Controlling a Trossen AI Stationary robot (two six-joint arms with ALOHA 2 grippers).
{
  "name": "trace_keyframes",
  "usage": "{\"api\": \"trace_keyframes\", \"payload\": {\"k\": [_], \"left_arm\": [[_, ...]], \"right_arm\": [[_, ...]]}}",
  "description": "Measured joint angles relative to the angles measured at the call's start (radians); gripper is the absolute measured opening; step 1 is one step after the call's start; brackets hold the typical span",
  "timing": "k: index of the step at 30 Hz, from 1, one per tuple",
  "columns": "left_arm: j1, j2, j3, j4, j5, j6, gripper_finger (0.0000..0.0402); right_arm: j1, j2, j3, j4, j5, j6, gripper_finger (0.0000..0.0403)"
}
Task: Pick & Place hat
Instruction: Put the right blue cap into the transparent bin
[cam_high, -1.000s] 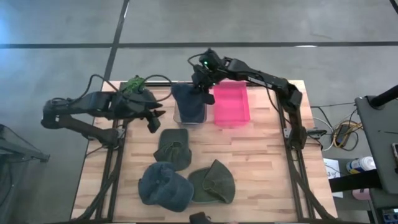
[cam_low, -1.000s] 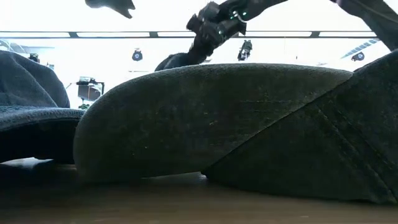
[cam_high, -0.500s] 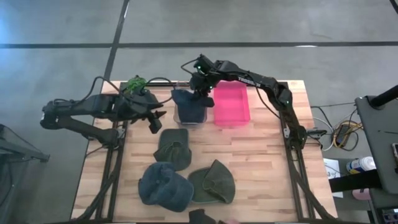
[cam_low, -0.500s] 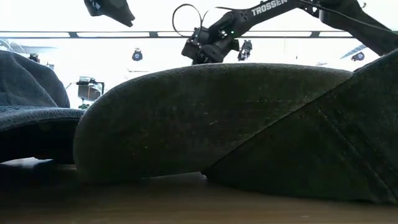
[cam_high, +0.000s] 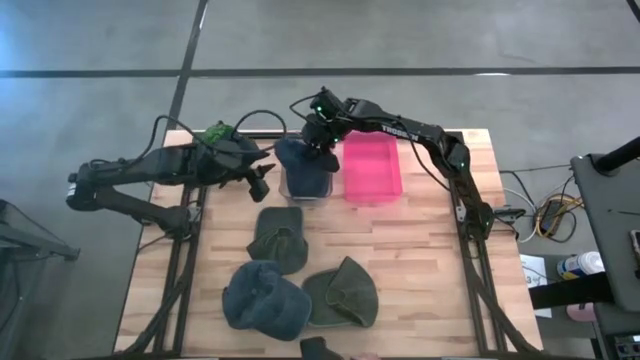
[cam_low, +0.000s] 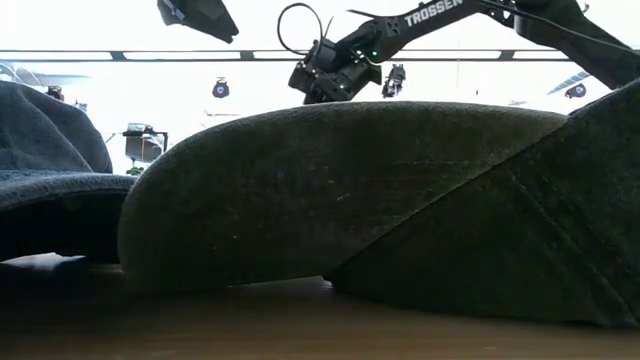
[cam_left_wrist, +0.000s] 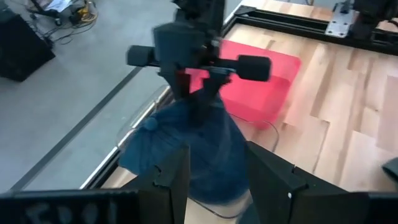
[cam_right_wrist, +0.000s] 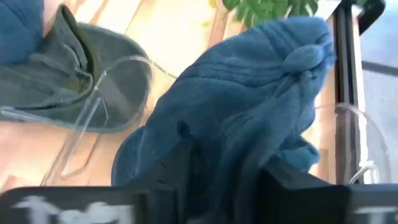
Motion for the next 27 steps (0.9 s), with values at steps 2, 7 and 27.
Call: {"api": "trace_keyframes", "payload": {"k": [2,7,27], "left_arm": [[0.019,0.0,0.0,-0.001,0.0,0.003,0.0142],[0.103,0.009,0.0,0.006,0.038,0.029,0.0142],[0.521,0.341,0.0,0.05,0.37,0.327,0.0142]], "right_arm": [[0.007,0.0,-0.001,-0.017,0.004,0.03,0.0135],[0.014,-0.017,0.004,-0.078,0.015,0.074,0.0172],[0.009,-0.175,-0.062,-0.335,0.452,0.314,0.0192]]}}
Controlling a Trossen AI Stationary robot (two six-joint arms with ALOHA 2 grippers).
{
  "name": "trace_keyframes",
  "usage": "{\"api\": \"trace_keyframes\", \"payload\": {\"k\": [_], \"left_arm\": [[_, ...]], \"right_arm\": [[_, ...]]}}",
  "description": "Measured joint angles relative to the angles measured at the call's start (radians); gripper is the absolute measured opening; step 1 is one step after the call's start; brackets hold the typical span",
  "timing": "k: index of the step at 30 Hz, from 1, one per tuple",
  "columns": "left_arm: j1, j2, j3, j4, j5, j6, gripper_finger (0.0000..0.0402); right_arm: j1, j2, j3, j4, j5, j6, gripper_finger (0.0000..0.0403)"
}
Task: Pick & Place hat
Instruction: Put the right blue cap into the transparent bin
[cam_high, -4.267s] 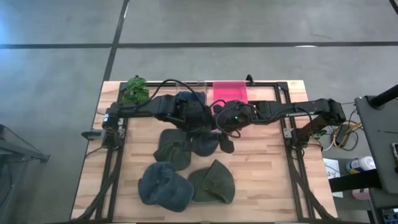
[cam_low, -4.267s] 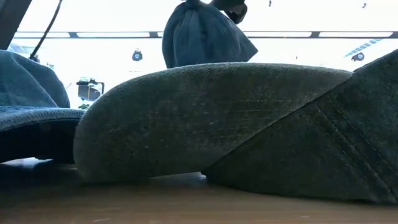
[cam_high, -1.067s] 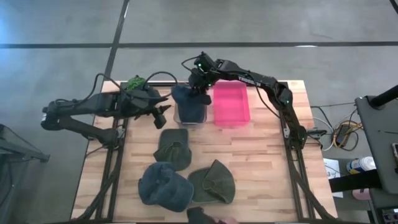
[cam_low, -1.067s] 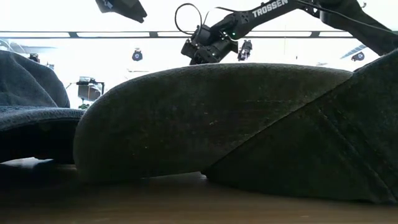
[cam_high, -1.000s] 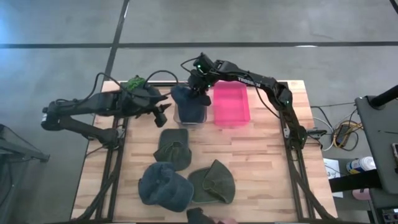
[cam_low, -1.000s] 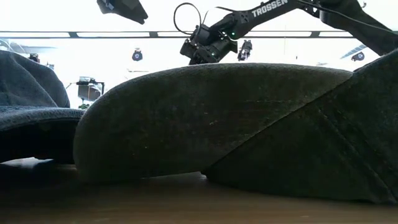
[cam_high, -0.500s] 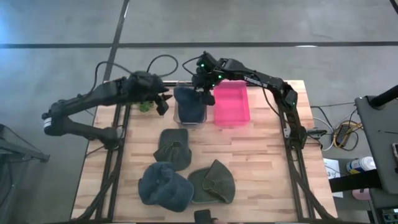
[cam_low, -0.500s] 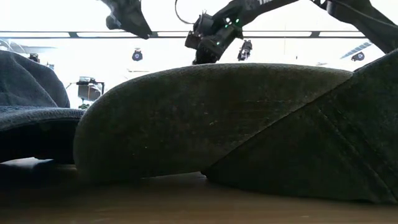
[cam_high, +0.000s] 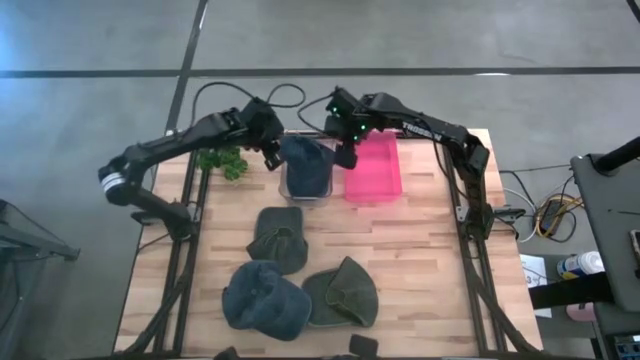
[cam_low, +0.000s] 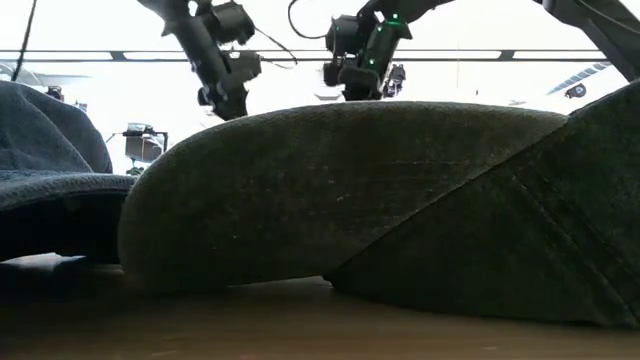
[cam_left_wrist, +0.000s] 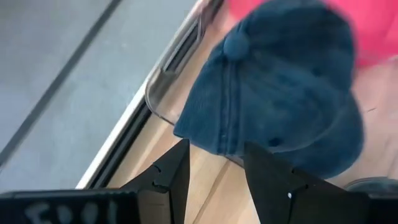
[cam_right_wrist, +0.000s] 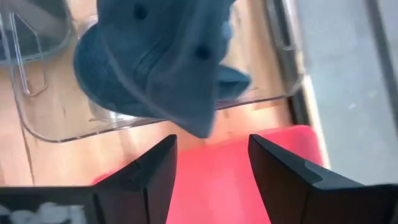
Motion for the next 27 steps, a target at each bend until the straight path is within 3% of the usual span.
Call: {"api": "trace_keyframes", "payload": {"k": [6,14,19,27], "left_arm": [[0.0,0.101,0.0,0.004,0.006,0.024,0.0142],[-0.009,0.157,0.0,0.027,0.105,-0.004,0.0142],[-0.025,0.13,0.0,0.038,0.105,-0.024,0.0142],[-0.027,0.109,0.0,0.041,0.105,-0.041,0.0142]], "right_arm": [[0.003,0.006,-0.168,0.153,-0.001,0.026,0.0187],[0.004,0.014,-0.292,0.391,-0.056,0.012,0.0187],[0.004,0.056,-0.31,0.49,-0.09,0.008,0.0187],[0.009,0.1,-0.251,0.486,-0.11,-0.032,0.0187]]}}
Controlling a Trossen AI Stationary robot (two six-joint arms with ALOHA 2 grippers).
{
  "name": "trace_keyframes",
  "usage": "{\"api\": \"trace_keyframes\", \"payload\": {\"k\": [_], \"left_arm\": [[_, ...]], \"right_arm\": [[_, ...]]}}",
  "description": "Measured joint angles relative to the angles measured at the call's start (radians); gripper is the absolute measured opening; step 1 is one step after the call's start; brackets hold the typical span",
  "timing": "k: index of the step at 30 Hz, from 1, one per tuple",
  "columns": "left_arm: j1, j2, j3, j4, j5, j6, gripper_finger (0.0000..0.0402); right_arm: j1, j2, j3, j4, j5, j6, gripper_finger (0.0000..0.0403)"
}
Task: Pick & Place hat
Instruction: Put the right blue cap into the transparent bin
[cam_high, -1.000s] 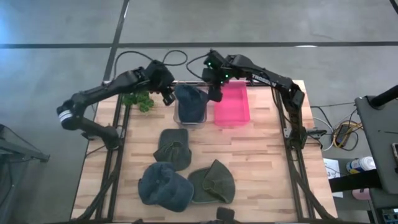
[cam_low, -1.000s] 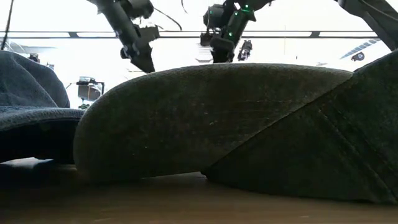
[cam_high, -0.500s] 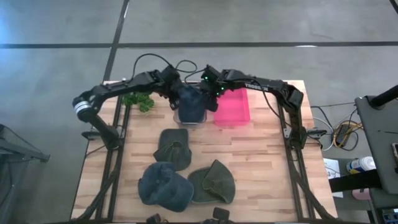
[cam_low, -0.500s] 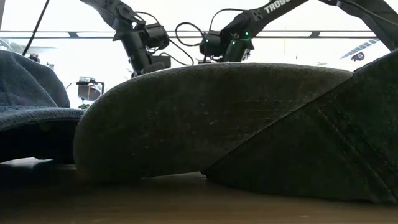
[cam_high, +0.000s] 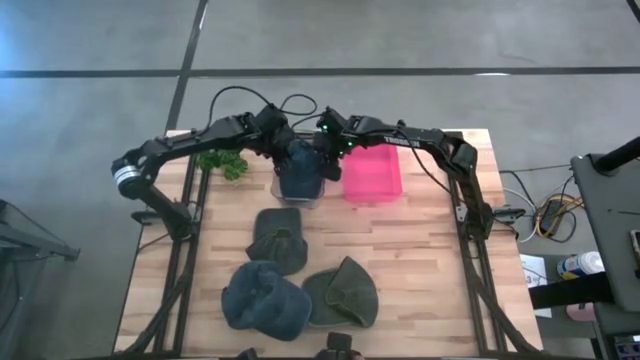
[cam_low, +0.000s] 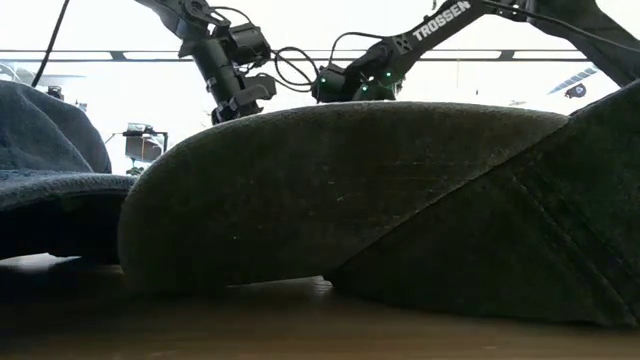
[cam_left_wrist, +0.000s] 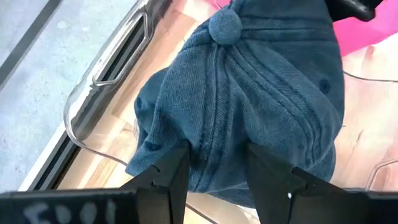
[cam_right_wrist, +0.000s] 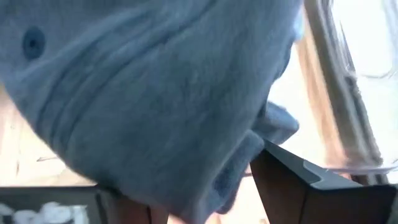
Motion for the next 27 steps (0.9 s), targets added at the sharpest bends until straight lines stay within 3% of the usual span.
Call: {"api": "trace_keyframes", "payload": {"k": [8,18,27], "left_arm": [[-0.001,-0.002,-0.008,-0.029,0.0,-0.035,0.0142],[-0.006,-0.109,-0.004,-0.116,-0.031,-0.049,0.0142],[-0.006,-0.271,-0.004,-0.144,-0.084,-0.049,0.0142]], "right_arm": [[0.013,0.025,0.03,0.092,-0.001,-0.066,0.0187],[0.016,0.068,0.029,0.082,0.005,-0.068,0.0187],[0.014,0.035,0.118,-0.076,0.067,-0.131,0.0187]]}}
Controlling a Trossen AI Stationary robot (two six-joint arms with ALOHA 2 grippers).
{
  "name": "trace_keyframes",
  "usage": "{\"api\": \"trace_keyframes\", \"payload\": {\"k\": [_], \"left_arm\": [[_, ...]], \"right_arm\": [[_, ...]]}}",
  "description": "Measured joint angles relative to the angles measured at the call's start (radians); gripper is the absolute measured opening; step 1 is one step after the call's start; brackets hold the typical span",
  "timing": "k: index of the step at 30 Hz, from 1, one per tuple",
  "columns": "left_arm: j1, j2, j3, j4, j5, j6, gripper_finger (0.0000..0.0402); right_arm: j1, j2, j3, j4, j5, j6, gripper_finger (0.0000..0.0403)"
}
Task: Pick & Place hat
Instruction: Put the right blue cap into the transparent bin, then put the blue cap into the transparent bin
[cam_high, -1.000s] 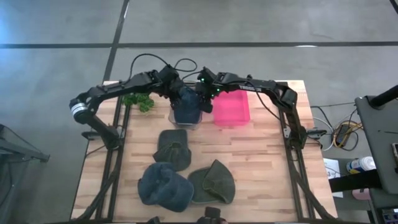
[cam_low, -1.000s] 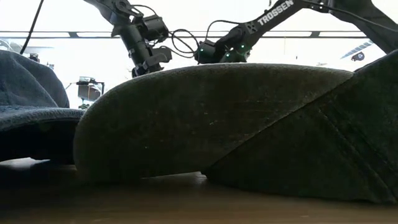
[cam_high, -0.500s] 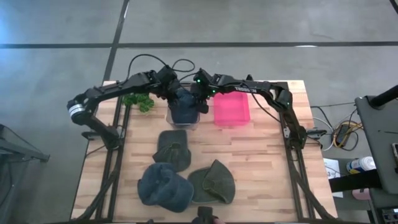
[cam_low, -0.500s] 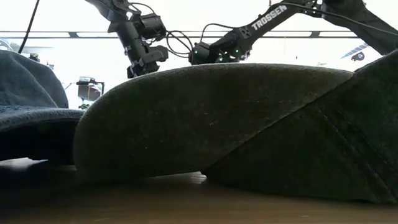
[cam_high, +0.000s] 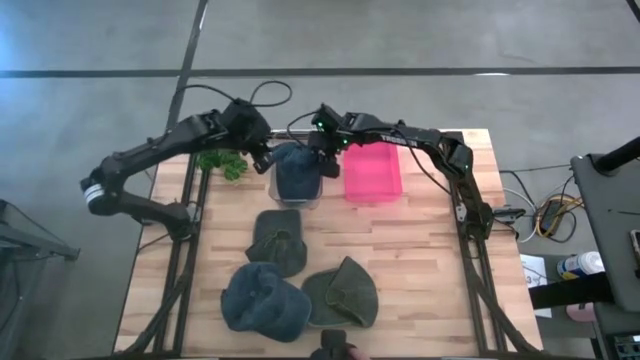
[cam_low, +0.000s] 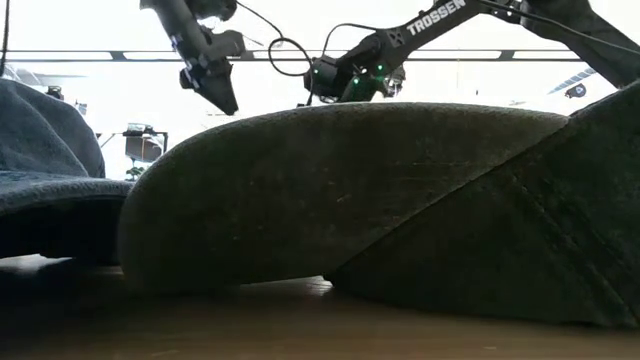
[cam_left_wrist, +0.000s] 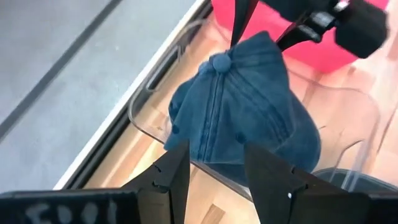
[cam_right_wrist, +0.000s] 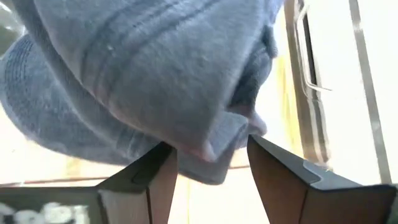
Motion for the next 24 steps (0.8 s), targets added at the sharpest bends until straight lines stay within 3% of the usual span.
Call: {"api": "trace_keyframes", "payload": {"k": [5,12,17,24], "left_arm": [[0.0,-0.076,0.0,-0.044,0.043,-0.016,0.0142],[-0.052,-0.124,-0.041,-0.151,0.371,-0.051,0.0142],[-0.219,-0.13,-0.124,-0.185,0.38,-0.185,0.0142],[-0.585,-0.108,-0.199,-0.181,0.307,-0.561,0.014]], "right_arm": [[0.001,0.0,0.093,-0.135,0.013,-0.002,0.0187],[0.023,-0.028,0.171,-0.347,-0.041,0.052,0.0187],[0.092,-0.082,0.081,-0.382,-0.094,0.139,0.0187],[0.25,-0.229,-0.162,-0.319,-0.093,0.269,0.0187]]}}
